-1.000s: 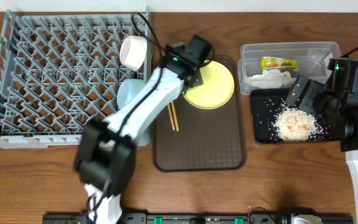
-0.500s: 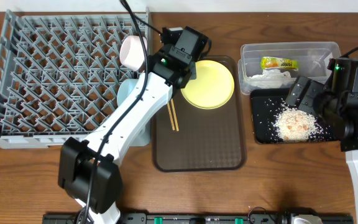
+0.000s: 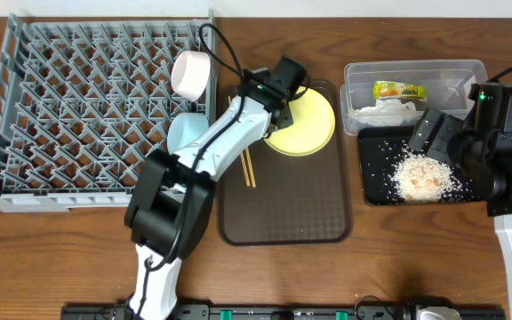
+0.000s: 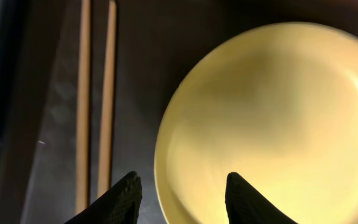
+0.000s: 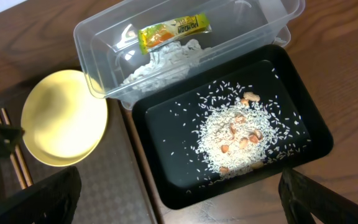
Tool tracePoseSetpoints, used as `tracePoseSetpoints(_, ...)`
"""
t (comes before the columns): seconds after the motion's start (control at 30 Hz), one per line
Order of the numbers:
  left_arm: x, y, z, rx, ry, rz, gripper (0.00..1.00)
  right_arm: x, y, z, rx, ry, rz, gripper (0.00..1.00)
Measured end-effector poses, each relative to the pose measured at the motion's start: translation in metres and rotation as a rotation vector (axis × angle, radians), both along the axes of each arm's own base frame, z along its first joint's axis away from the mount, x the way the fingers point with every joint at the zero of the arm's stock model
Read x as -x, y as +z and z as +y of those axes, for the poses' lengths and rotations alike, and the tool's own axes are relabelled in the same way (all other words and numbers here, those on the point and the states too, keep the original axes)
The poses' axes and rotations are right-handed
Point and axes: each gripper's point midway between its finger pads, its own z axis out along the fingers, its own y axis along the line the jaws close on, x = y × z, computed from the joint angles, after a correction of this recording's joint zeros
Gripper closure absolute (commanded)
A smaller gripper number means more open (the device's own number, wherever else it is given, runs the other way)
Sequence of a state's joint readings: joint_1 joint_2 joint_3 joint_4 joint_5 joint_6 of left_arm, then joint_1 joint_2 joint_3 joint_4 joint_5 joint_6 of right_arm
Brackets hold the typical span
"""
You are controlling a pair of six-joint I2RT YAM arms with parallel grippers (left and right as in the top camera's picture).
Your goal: Sort waste into correct bins and load items into the dishwasher
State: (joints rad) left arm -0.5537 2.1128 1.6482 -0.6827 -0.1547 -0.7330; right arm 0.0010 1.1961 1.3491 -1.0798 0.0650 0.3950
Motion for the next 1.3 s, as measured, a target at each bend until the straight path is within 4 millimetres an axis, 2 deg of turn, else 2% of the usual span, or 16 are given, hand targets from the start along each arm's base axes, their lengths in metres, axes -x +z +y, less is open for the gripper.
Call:
tracePoseSetpoints(0.2, 0.003, -0.015, 0.0, 0.001, 0.022, 0.034, 0.55, 0.0, 0.0, 0.0, 0.0, 0.0, 0.0, 0.01)
tracePoseSetpoints(0.57, 0.007, -0.021, 0.0, 0.018, 0.068, 0.058, 0.49, 0.0, 0.0, 0.0, 0.0, 0.0, 0.0, 0.01)
tracePoseSetpoints(0.83, 0.009, -0.05, -0.007, 0.043, 0.081, 0.11, 0.5, 0.0, 0.0, 0.0, 0.0, 0.0, 0.0, 0.01)
tracePoseSetpoints(0.93, 0.007, -0.05, -0.01, 0.059, 0.081, 0.105, 0.51, 0.0, 0.0, 0.0, 0.0, 0.0, 0.0, 0.01)
tracePoseSetpoints(1.0, 0.007, -0.05, -0.01, 0.062, 0.085, 0.106, 0.64, 0.0, 0.0, 0.0, 0.0, 0.0, 0.0, 0.01)
tracePoseSetpoints(1.07, 0.007, -0.05, -0.01, 0.065, 0.091, 0.107, 0.86, 0.0, 0.0, 0.0, 0.0, 0.0, 0.0, 0.01)
tracePoseSetpoints(1.1, 0.007, -0.05, -0.01, 0.067, 0.092, 0.106, 0.9, 0.0, 0.0, 0.0, 0.0, 0.0, 0.0, 0.01)
tracePoseSetpoints(1.3, 0.005, -0.049, -0.009, 0.074, 0.097, 0.103, 0.93, 0.0, 0.0, 0.0, 0.0, 0.0, 0.0, 0.01)
